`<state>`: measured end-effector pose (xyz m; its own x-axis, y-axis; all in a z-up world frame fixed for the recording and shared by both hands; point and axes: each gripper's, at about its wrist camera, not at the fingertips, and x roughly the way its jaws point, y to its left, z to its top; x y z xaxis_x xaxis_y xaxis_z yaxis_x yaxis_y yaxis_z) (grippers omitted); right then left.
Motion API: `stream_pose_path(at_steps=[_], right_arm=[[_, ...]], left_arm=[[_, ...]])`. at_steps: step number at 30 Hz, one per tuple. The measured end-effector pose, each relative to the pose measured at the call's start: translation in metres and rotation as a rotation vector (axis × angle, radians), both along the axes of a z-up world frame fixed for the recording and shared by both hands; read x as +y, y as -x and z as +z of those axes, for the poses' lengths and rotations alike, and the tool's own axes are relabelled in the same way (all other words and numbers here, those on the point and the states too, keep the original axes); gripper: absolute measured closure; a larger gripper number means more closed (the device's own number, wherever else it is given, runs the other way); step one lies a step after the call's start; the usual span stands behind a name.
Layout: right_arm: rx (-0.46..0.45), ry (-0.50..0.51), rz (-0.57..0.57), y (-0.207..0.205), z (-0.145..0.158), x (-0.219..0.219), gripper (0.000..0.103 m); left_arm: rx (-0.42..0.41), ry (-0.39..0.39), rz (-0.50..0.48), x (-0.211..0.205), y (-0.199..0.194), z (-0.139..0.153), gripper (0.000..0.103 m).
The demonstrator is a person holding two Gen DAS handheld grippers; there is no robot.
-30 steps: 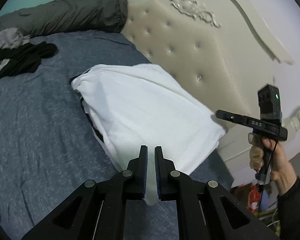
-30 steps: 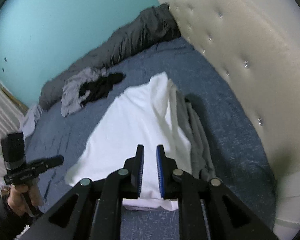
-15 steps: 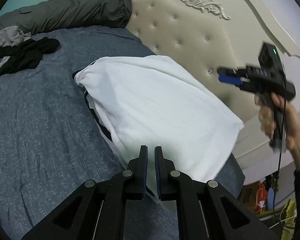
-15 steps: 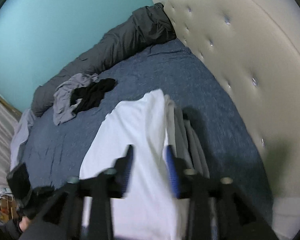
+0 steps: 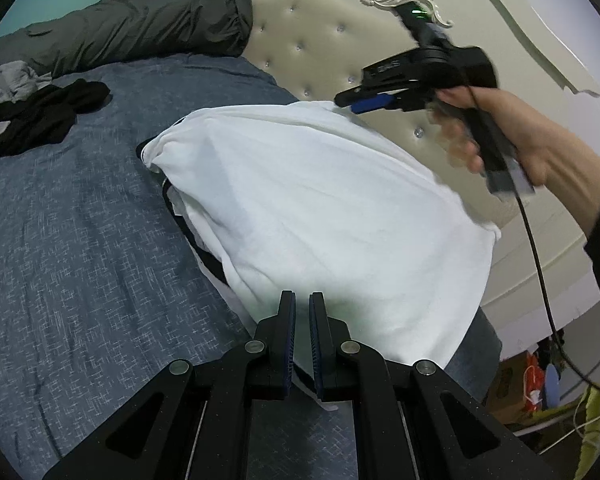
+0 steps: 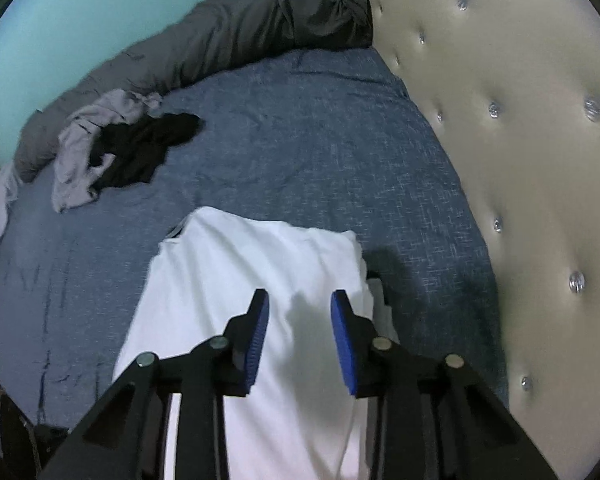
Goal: Fold clothes
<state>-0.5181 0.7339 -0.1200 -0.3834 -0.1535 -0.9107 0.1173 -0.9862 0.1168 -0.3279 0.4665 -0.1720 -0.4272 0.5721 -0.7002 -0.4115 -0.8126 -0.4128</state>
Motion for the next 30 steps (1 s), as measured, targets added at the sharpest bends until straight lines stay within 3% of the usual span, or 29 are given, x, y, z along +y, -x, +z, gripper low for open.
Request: stream_pose_path(at_steps=[2, 5, 9, 13, 21, 30], right_arm=[[-0.012, -0.015, 0.001, 0.005, -0.006, -0.003, 0.082], [-0.017, -0.025, 0.006, 0.01, -0.013, -0.006, 0.1], [0.01, -0.056, -0.036, 0.012, -0.014, 0.002, 0.101], [0.058, -0.087, -0.164, 0.012, -0.011, 0.024, 0.101], [0.03, -0.027, -0.175, 0.013, -0.016, 0.031, 0.1], [0.061, 0.044, -0.119, -0.023, 0.017, 0.04, 0.091]], left_arm=[[0.004, 0.005, -0.003, 0.001, -0.002, -0.001, 0.096], [0.006, 0.007, -0.002, 0.001, -0.003, -0.002, 0.096], [0.001, -0.006, 0.004, -0.001, -0.004, -0.004, 0.096], [-0.002, -0.01, 0.004, -0.001, -0.005, -0.004, 0.096], [-0.008, -0.01, 0.008, -0.002, -0.005, -0.003, 0.096], [0.004, -0.009, 0.023, -0.006, -0.005, 0.008, 0.096]])
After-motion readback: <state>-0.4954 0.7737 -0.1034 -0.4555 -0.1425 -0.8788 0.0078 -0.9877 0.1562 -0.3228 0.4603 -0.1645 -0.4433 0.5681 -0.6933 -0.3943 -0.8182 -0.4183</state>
